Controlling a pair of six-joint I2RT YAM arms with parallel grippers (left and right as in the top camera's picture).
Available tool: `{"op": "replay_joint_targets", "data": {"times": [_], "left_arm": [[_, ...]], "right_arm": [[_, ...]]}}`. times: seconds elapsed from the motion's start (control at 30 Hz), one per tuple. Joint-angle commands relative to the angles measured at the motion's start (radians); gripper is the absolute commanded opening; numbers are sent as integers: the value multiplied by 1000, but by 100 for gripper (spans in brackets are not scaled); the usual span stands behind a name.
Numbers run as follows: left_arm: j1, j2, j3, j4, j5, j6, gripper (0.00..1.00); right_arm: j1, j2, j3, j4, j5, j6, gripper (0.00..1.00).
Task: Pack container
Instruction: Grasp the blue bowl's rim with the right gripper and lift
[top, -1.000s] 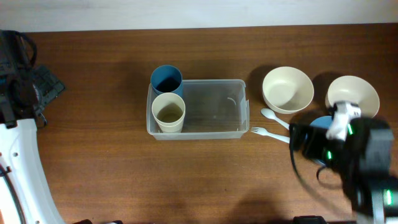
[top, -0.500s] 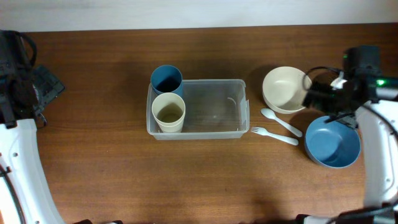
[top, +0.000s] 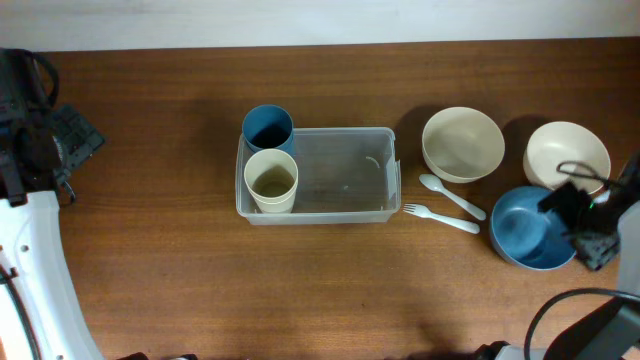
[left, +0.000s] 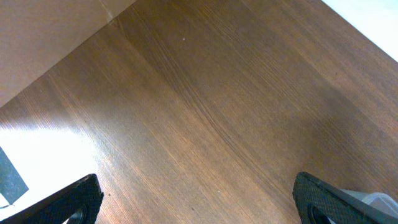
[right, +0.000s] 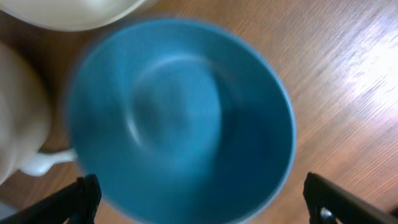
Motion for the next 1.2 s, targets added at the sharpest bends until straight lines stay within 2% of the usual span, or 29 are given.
{"op": "replay_joint_targets", "data": {"times": [0.0, 0.37, 0.57, 0.67, 0.83, 1.0, 1.17], "left_arm": [[4, 3, -2, -1, 1, -13, 100], [4, 3, -2, -1, 1, -13, 100], [4, 3, -2, -1, 1, -13, 100], [4, 3, -2, -1, 1, -13, 100], [4, 3, -2, -1, 1, -13, 100], [4, 3, -2, -1, 1, -13, 100], [4, 3, -2, -1, 1, -13, 100]], "right_arm": [[-35, -3, -90, 49, -63, 27, 99], [-51, -7, -107, 71, -51, 53, 100], [-51, -7, -188, 129, -51, 57, 92], [-51, -7, -250, 188, -51, 60, 85], [-51, -7, -280, 217, -51, 60, 69], [-51, -7, -280, 225, -49, 51, 36], [-51, -6, -285, 229, -16, 51, 15]]}}
